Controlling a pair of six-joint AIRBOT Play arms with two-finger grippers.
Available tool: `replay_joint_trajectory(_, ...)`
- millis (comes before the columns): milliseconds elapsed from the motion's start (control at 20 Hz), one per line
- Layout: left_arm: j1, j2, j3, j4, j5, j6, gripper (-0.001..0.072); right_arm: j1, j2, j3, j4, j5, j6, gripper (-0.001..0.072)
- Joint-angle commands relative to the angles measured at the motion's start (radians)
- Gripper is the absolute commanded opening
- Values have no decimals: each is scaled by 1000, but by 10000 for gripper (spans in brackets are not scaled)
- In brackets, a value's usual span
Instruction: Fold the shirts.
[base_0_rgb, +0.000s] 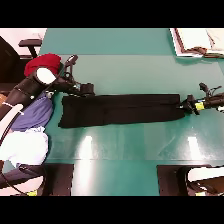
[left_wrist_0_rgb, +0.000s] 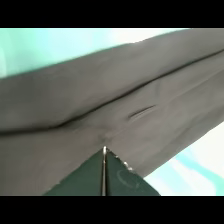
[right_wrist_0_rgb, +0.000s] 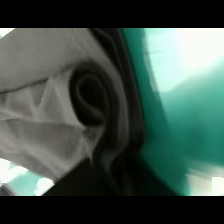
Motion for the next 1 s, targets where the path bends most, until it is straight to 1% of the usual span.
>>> replay_joint_trajectory(0,-72,-20,14,-3,98,-16,21,55,6,47,19,0,-34,34)
replay_joint_trajectory(50,-85,-46,33,-3,92,-18,21,61,25,81,19,23,-34,19)
replay_joint_trajectory(150,-116,-121,86,-11,70,-18,21,84,88,161,21,88,-30,18)
replay_joint_trajectory(250,-156,-211,145,-12,65,-18,21,129,174,241,21,138,12,18)
replay_joint_trajectory(450,-233,-398,263,-13,33,-17,22,261,312,397,22,147,133,18)
replay_joint_trajectory(550,-255,-459,298,-32,35,-13,21,337,343,468,22,148,160,18)
replay_joint_trajectory(650,-267,-498,333,-68,43,-13,21,415,346,531,22,156,194,19)
replay_joint_trajectory(750,-280,-515,354,-70,64,-14,21,488,345,567,22,146,202,18)
replay_joint_trajectory(950,-283,-523,354,-69,74,-14,21,607,345,579,22,108,220,18)
